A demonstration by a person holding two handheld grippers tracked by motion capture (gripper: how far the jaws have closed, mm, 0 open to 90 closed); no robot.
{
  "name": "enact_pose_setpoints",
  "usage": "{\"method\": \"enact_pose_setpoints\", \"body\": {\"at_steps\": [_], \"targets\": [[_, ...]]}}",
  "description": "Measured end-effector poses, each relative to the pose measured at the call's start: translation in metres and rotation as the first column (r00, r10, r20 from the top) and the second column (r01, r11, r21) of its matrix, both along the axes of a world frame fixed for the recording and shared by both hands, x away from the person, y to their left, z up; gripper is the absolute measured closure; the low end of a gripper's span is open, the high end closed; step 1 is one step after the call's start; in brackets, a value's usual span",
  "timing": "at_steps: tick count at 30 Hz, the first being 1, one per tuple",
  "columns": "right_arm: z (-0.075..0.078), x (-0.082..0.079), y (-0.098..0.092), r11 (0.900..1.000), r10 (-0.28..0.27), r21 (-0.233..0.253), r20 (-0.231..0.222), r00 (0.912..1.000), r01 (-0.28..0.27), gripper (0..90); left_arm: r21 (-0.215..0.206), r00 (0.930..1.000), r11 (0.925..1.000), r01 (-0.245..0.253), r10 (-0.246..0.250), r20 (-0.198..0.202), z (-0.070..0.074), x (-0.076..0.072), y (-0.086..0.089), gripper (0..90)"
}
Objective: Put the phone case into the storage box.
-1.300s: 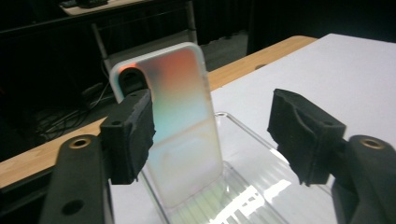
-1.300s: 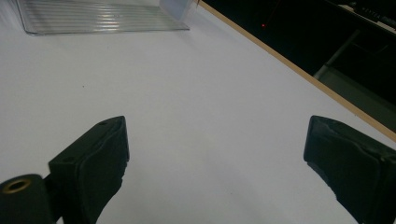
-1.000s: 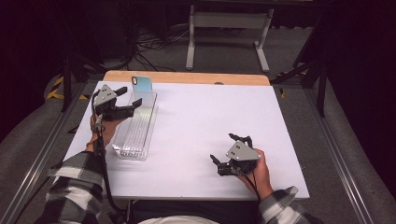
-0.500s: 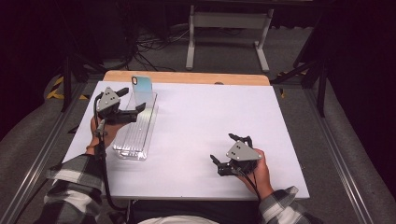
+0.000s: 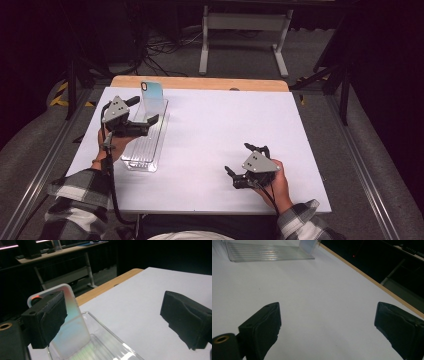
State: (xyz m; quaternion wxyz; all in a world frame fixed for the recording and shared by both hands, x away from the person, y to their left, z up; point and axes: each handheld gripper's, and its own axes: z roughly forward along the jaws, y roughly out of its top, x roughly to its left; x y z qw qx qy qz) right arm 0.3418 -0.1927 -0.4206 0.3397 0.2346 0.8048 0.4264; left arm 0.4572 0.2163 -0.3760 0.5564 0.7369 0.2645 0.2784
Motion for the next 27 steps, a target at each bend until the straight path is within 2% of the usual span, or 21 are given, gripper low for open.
{"method": "enact_pose_setpoints", "body": {"at_steps": [14, 27], "targets": [[0.001, 0.0, -0.001, 1.0, 0.003, 0.006, 0.004, 1.0, -0.003, 7.7, -0.032, 0.9984, 0.9983, 0.048, -0.049, -0.029, 0.002, -0.011, -0.001, 4.6], [0.002, -0.001, -0.001, 1.0, 0.015, 0.014, 0.007, 0.9999, -0.015, 7.6, -0.039, 0.9964, 0.9958, 0.083, -0.084, -0.011, 0.004, -0.026, -0.003, 4.8]]}}
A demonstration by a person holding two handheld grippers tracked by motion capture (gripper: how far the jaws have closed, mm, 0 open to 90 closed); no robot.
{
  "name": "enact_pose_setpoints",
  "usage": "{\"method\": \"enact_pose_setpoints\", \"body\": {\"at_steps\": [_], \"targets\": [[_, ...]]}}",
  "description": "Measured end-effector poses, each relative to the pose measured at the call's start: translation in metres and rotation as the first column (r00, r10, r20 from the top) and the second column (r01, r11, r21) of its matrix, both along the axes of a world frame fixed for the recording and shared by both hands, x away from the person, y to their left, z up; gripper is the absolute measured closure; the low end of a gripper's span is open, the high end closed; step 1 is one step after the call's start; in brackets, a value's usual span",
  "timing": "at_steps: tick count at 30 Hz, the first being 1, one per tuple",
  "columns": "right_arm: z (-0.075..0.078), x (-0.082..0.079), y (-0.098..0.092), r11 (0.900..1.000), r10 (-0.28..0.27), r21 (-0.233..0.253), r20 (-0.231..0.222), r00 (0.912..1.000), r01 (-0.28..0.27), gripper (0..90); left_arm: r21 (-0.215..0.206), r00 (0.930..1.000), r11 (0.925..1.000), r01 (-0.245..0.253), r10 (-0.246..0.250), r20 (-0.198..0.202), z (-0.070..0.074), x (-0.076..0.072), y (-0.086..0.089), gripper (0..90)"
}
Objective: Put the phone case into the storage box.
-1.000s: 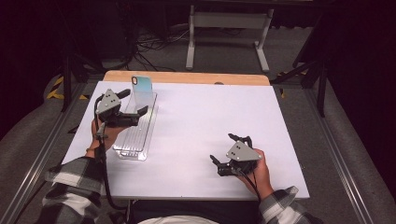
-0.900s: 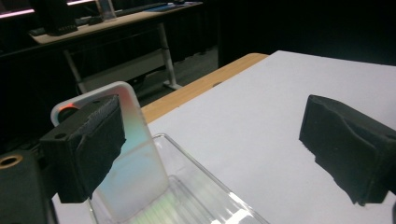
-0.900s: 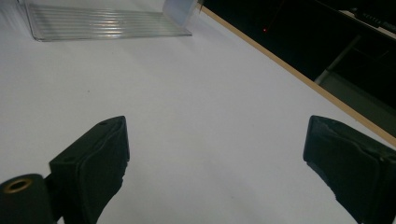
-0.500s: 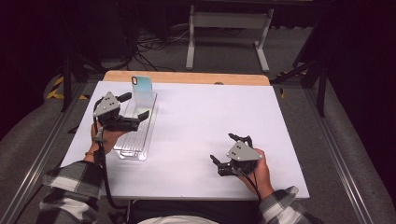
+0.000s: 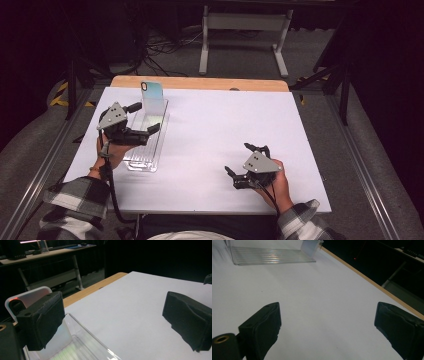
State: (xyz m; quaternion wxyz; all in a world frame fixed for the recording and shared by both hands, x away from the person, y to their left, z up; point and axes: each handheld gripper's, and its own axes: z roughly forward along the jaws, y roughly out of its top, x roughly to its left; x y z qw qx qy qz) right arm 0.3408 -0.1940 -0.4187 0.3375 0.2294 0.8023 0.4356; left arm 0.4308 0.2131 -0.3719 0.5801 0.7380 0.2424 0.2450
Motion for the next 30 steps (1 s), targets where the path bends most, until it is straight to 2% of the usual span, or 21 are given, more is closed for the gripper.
{"method": "enact_pose_setpoints", "body": {"at_steps": [13, 16, 17, 21, 30], "targets": [[0.0, 0.0, 0.0, 1.0, 0.007, 0.006, 0.0, 1.0, -0.007, 7.7, 0.003, 0.9996, 0.9997, 0.025, -0.025, 0.011, 0.0, -0.012, -0.004, 4.9], [0.001, 0.0, 0.0, 1.0, 0.009, 0.009, 0.002, 1.0, -0.009, 7.6, 0.01, 0.9994, 0.9996, 0.027, -0.027, 0.02, 0.0, -0.015, -0.006, 5.0], [0.001, 0.0, 0.0, 1.0, 0.009, 0.008, 0.002, 1.0, -0.009, 7.6, 0.024, 0.9994, 0.9993, 0.027, -0.027, 0.019, 0.0, -0.016, -0.006, 5.1], [0.001, -0.001, 0.0, 1.0, 0.014, 0.009, 0.004, 0.9999, -0.014, 7.5, 0.028, 0.9993, 0.9992, 0.028, -0.028, 0.025, -0.001, -0.018, -0.008, 5.1], [0.002, -0.001, -0.001, 1.0, 0.019, 0.017, 0.011, 0.9998, -0.019, 7.5, 0.025, 0.9985, 0.9986, 0.046, -0.047, 0.029, -0.002, -0.023, -0.011, 5.3]]}}
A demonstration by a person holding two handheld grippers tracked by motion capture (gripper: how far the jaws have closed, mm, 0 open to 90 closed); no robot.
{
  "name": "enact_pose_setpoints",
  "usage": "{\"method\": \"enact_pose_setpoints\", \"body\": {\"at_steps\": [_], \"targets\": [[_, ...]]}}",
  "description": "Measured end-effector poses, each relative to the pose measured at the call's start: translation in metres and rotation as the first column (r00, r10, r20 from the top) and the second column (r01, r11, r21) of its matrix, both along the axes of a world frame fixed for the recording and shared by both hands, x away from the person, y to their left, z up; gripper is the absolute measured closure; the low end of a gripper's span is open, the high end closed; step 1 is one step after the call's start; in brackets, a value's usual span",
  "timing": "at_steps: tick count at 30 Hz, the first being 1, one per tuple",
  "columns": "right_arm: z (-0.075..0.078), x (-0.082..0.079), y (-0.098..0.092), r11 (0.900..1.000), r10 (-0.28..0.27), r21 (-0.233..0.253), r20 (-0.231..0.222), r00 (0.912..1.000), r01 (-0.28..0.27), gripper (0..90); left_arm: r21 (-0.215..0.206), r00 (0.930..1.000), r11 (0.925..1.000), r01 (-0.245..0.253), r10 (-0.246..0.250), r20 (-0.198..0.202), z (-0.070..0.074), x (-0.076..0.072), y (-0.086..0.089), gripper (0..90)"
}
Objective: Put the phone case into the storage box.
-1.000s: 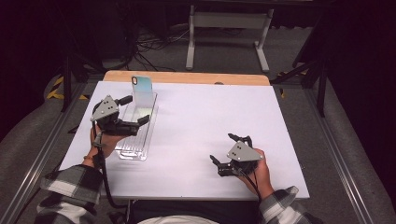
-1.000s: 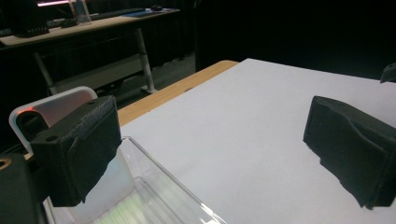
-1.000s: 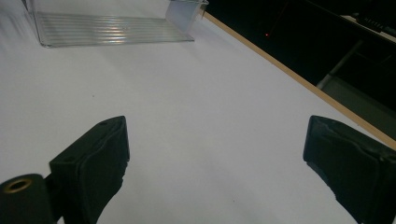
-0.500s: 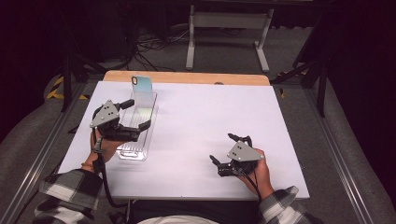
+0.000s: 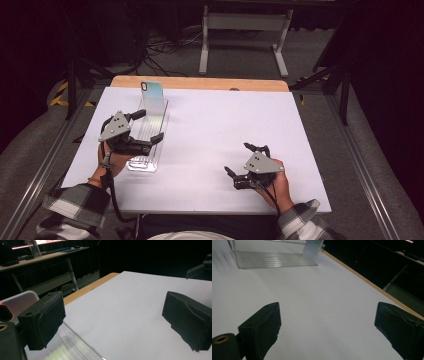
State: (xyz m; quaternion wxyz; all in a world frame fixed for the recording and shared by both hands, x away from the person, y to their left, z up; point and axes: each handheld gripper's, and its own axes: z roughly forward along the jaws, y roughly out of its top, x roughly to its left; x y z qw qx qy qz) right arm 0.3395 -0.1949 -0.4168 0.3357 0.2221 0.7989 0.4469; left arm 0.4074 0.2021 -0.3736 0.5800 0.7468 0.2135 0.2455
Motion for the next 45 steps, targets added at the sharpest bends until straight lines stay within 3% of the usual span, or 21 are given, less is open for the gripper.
{"method": "enact_pose_setpoints", "body": {"at_steps": [32, 45], "targets": [[0.002, -0.003, 0.001, 1.0, 0.024, 0.004, 0.008, 0.9997, -0.024, 7.5, 0.01, 0.9997, 0.9996, 0.025, -0.025, 0.003, -0.008, -0.022, -0.01, 4.2], [0.003, -0.004, 0.002, 1.0, 0.03, 0.006, 0.014, 0.9994, -0.031, 7.5, 0.01, 0.9995, 0.9997, 0.021, -0.021, 0.024, -0.011, -0.031, -0.014, 3.2]]}}
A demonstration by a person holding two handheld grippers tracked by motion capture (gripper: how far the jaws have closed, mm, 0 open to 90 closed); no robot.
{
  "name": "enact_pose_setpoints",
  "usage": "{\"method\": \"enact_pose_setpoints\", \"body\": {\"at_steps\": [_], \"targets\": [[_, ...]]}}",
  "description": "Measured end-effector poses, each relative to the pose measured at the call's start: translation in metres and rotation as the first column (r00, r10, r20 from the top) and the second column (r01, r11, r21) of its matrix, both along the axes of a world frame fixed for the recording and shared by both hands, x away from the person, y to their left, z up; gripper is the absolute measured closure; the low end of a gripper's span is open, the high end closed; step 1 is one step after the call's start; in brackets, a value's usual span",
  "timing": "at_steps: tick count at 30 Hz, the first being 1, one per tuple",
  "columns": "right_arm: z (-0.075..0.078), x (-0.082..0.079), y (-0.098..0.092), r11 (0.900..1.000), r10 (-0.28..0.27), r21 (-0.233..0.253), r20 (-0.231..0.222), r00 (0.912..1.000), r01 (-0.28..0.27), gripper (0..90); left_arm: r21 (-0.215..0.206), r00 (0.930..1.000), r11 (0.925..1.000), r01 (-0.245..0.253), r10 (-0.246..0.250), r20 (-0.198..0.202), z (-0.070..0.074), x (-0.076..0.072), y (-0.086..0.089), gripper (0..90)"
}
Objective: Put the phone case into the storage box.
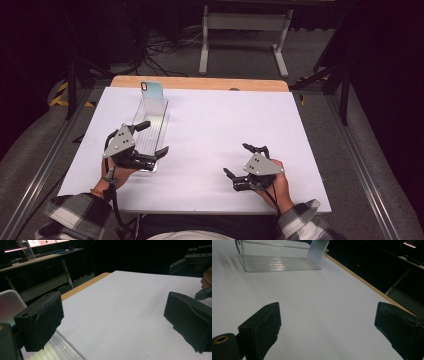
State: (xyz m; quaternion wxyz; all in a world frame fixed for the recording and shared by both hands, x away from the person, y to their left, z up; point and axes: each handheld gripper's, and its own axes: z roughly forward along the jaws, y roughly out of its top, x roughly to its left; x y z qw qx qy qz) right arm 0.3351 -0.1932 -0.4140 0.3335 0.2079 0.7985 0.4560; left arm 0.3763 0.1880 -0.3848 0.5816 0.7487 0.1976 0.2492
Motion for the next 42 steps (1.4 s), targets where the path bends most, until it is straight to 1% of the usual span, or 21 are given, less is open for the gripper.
{"method": "enact_pose_setpoints", "body": {"at_steps": [8, 11, 14, 15, 20, 22, 23, 24, 26, 27, 28, 29, 30, 31, 33, 34, 36, 38, 39, 40, 42], "targets": [[0.001, -0.001, 0.0, 1.0, 0.006, -0.004, 0.005, 1.0, -0.005, 7.5, 0.004, 0.9998, 0.9998, 0.017, -0.017, 0.01, 0.0, -0.006, -0.005, 3.4], [0.001, -0.002, 0.001, 1.0, 0.008, -0.003, 0.008, 0.9999, -0.008, 7.5, -0.004, 0.9997, 0.9997, 0.022, -0.022, 0.006, -0.001, -0.008, -0.006, 3.6], [0.001, -0.003, 0.001, 1.0, 0.01, -0.004, 0.007, 0.9999, -0.01, 7.5, -0.001, 0.9995, 0.9995, 0.031, -0.031, 0.006, -0.002, -0.01, -0.008, 3.6], [0.001, -0.003, 0.001, 1.0, 0.011, -0.005, 0.007, 0.9999, -0.011, 7.5, 0.006, 0.9994, 0.9995, 0.032, -0.032, 0.008, -0.002, -0.011, -0.008, 3.6], [0.002, -0.003, 0.002, 1.0, 0.016, -0.006, 0.012, 0.9998, -0.016, 7.5, 0.003, 0.9992, 0.9992, 0.039, -0.039, 0.003, -0.005, -0.014, -0.012, 3.4], [0.002, -0.004, 0.002, 1.0, 0.015, -0.004, 0.009, 0.9998, -0.015, 7.5, 0.0, 0.9989, 0.9989, 0.047, -0.047, -0.008, -0.005, -0.014, -0.012, 3.2], [0.002, -0.004, 0.002, 1.0, 0.016, -0.004, 0.011, 0.9998, -0.016, 7.5, 0.011, 0.9991, 0.999, 0.043, -0.043, 0.006, -0.006, -0.015, -0.013, 3.4], [0.002, -0.004, 0.001, 1.0, 0.016, -0.005, 0.012, 0.9998, -0.016, 7.5, 0.013, 0.9993, 0.9992, 0.037, -0.037, 0.007, -0.007, -0.015, -0.014, 3.5], [0.003, -0.004, 0.001, 1.0, 0.014, -0.001, 0.009, 0.9999, -0.014, 7.5, 0.012, 0.9992, 0.9991, 0.039, -0.04, 0.002, -0.007, -0.016, -0.014, 3.5], [0.003, -0.004, 0.001, 1.0, 0.014, 0.0, 0.012, 0.9998, -0.014, 7.5, 0.023, 0.999, 0.9987, 0.045, -0.045, -0.002, -0.008, -0.017, -0.014, 3.6], [0.003, -0.005, 0.001, 1.0, 0.012, 0.003, 0.013, 0.9998, -0.013, 7.5, 0.021, 0.999, 0.9987, 0.045, -0.045, -0.001, -0.008, -0.017, -0.014, 4.1], [0.003, -0.005, 0.001, 1.0, 0.012, 0.001, 0.013, 0.9998, -0.012, 7.5, 0.007, 0.9989, 0.9989, 0.047, -0.047, 0.0, -0.01, -0.018, -0.015, 4.6], [0.004, -0.006, 0.0, 1.0, 0.011, 0.003, 0.013, 0.9999, -0.011, 7.5, 0.007, 0.9989, 0.9989, 0.047, -0.047, 0.0, -0.01, -0.018, -0.015, 5.0], [0.004, -0.006, 0.0, 1.0, 0.008, 0.008, 0.014, 0.9999, -0.008, 7.5, 0.022, 0.9986, 0.9984, 0.052, -0.052, -0.005, -0.01, -0.019, -0.015, 5.0], [0.004, -0.006, 0.0, 1.0, 0.006, 0.009, 0.013, 0.9999, -0.006, 7.5, 0.021, 0.9986, 0.9984, 0.052, -0.052, -0.003, -0.011, -0.021, -0.015, 4.9], [0.004, -0.006, 0.0, 1.0, 0.005, 0.01, 0.013, 0.9999, -0.005, 7.5, 0.021, 0.9985, 0.9983, 0.054, -0.054, -0.011, -0.012, -0.022, -0.015, 4.9], [0.004, -0.006, 0.0, 1.0, 0.007, 0.008, 0.016, 0.9999, -0.007, 7.5, 0.023, 0.9989, 0.9987, 0.046, -0.046, -0.006, -0.014, -0.023, -0.015, 4.8], [0.005, -0.007, 0.0, 1.0, 0.008, 0.008, 0.017, 0.9998, -0.008, 7.5, 0.031, 0.9988, 0.9984, 0.047, -0.047, -0.017, -0.016, -0.024, -0.014, 4.5], [0.005, -0.007, 0.0, 1.0, 0.008, 0.011, 0.016, 0.9998, -0.008, 7.5, 0.022, 0.999, 0.9989, 0.042, -0.042, -0.015, -0.017, -0.025, -0.015, 4.4], [0.005, -0.007, 0.001, 1.0, 0.007, 0.011, 0.016, 0.9998, -0.007, 7.4, 0.032, 0.999, 0.9987, 0.04, -0.039, -0.02, -0.018, -0.026, -0.014, 4.3], [0.005, -0.007, 0.001, 1.0, 0.006, 0.014, 0.018, 0.9998, -0.006, 7.2, 0.03, 0.9993, 0.999, 0.033, -0.033, -0.017, -0.021, -0.027, -0.015, 4.0]]}}
